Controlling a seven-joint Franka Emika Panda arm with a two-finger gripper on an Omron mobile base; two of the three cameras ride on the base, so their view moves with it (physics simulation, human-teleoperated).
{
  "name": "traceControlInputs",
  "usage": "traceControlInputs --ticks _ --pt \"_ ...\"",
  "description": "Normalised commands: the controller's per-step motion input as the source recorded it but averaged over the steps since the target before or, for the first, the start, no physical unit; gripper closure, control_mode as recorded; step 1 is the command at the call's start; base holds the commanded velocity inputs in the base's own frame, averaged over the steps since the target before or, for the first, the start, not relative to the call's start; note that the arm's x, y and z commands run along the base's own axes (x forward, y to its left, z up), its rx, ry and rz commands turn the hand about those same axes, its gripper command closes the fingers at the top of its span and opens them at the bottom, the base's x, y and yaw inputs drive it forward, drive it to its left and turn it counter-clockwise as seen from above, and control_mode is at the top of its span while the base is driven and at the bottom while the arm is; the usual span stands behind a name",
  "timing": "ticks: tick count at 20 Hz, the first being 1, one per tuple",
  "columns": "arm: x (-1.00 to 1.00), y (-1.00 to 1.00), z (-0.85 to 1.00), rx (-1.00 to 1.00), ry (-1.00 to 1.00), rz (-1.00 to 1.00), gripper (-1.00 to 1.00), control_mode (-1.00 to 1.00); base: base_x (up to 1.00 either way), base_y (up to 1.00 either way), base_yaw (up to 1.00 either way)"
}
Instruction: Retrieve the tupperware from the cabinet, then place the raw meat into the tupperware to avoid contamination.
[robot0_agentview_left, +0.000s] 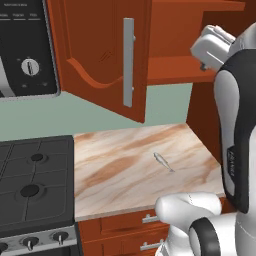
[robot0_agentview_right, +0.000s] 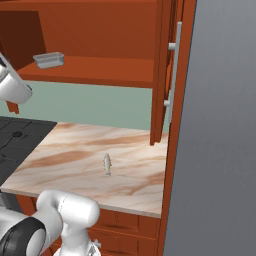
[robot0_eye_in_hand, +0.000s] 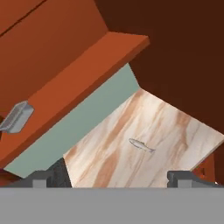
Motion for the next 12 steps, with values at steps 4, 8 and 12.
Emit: traceControlInputs --ticks 4,8,12 --pt "0.18 0.0 0.0 0.25 0.0 0.07 -1.0 -1.0 0.0 0.0 0.0" --pt "0.08 0.03 -0.04 0.2 0.0 0.06 -1.0 -1.0 0.0 0.0 0.0" --pt "0.14 0.01 -0.03 0.17 0.0 0.04 -1.0 -1.0 0.0 0.0 0.0"
